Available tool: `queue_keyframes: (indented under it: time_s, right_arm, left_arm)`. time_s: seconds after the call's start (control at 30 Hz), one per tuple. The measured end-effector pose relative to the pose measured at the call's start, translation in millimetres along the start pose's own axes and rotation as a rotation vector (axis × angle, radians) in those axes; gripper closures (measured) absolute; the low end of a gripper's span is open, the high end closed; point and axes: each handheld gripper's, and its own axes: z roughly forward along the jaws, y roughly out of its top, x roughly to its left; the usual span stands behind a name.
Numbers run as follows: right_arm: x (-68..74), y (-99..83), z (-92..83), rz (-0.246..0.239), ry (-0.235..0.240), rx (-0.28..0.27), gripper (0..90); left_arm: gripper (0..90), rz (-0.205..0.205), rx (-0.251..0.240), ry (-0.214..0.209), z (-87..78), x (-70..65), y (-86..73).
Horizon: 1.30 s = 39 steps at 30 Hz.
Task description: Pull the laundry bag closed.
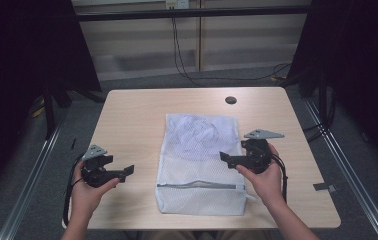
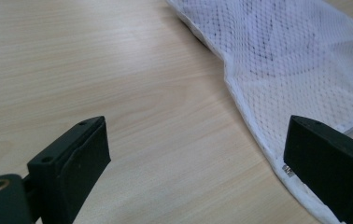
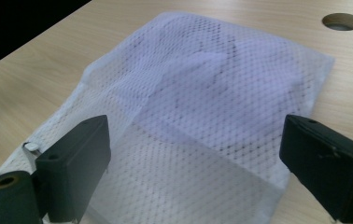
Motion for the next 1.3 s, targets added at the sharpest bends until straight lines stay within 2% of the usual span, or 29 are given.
queue_keyframes:
  time_s: [0.07, 0.1, 0.2, 0.7, 0.97, 1.1, 1.3]
  right_arm:
    - [2.1, 0.5, 1.8, 0.006, 0.015, 0.000, 8.8]
    - [7.1, 1.2, 6.7, 0.009, 0.045, 0.011, 8.7]
    - [13.5, 1.8, 11.9, 0.005, 0.065, 0.017, 8.7]
    - [27.9, 3.5, 23.7, -0.030, 0.085, 0.040, 8.9]
    - [38.5, 4.9, 27.7, -0.026, 0.119, 0.031, 9.6]
    - [43.8, 4.1, 31.1, -0.032, 0.128, 0.041, 9.7]
    - [57.1, -0.9, 44.2, -0.026, 0.171, 0.082, 10.0]
  left_arm:
    - [6.8, -0.002, 0.004, -0.002, -0.5, 0.0, 0.2]
    - [6.7, -0.006, 0.015, -0.011, -0.2, -1.1, -0.6]
    - [6.7, 0.004, 0.026, -0.013, 0.0, -2.6, -1.6]
    - [6.7, 0.005, 0.044, -0.028, -1.0, -4.4, -3.4]
    - [6.6, 0.010, 0.055, -0.053, 2.1, -9.9, -2.3]
    - [6.6, 0.004, 0.052, -0.057, 2.1, -10.5, -2.0]
    - [6.6, 0.005, 0.061, -0.077, 4.5, -13.5, -2.7]
